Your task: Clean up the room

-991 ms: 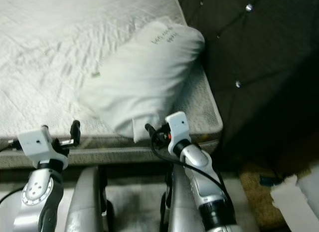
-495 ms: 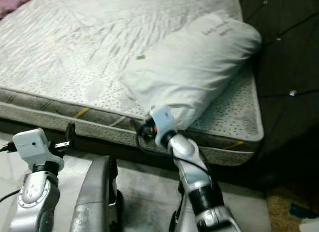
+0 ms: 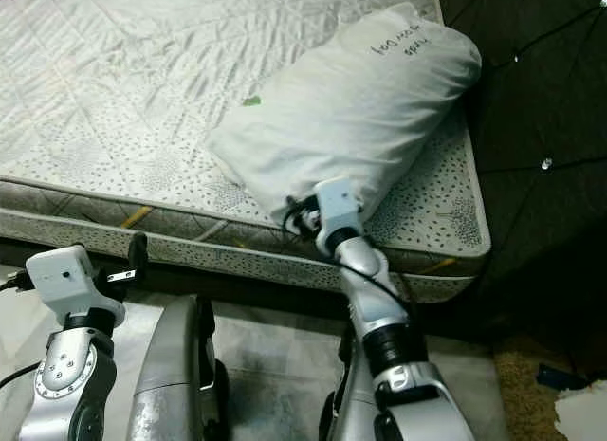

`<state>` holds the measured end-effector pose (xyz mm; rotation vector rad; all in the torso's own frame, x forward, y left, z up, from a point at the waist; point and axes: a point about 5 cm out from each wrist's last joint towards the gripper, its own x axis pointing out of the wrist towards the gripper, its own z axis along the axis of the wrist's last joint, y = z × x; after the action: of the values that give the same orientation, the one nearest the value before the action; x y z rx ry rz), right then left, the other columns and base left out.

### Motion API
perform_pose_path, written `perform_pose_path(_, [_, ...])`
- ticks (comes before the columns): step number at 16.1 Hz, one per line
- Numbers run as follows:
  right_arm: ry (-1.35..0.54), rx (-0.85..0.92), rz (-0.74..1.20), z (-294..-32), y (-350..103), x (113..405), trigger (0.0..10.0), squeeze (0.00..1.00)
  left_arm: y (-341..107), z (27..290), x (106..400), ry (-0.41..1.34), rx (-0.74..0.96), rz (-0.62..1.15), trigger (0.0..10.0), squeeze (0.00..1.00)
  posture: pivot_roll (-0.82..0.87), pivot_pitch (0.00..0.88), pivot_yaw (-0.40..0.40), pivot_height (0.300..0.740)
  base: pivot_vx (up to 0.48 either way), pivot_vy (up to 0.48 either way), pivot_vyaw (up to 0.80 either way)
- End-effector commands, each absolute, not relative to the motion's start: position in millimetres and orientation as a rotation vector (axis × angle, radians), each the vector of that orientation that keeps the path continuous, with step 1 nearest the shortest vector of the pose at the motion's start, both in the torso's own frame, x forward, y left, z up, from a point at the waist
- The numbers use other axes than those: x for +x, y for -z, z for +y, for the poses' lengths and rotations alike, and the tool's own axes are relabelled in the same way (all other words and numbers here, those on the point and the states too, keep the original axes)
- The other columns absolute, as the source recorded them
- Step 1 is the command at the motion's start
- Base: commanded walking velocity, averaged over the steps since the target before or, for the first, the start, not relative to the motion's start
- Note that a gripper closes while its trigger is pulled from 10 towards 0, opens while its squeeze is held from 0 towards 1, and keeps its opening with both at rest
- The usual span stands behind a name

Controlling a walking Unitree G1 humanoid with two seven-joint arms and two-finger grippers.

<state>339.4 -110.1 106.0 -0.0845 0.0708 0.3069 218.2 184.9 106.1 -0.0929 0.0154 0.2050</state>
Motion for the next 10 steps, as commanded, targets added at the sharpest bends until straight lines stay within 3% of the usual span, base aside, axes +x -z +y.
perform_pose_path(1, [-0.253,-0.058,0.057,-124,-107,341,10.0,0.0,-106,188,213,-0.218,-0.082,0.026,10.0,0.0,0.13,0.19,-0.05,0.545,0.0,0.0,0.0])
perform_pose_path(4, [-0.238,-0.067,0.101,-137,-96,329,10.0,0.0,-107,186,214,-0.209,-0.084,0.03,10.0,0.0,0.12,0.198,-0.043,0.545,0.0,0.0,0.0])
perform_pose_path(8, [-0.309,-0.106,0.18,-158,-81,272,10.0,0.0,-107,188,218,-0.191,-0.079,0.03,10.0,0.0,0.1,0.193,-0.028,0.545,0.0,0.0,0.0])
perform_pose_path(10, [-0.284,-0.144,0.177,-172,-82,263,10.0,0.0,-107,186,220,-0.183,-0.079,0.031,10.0,0.0,0.08,0.191,-0.023,0.545,0.0,0.0,0.0])
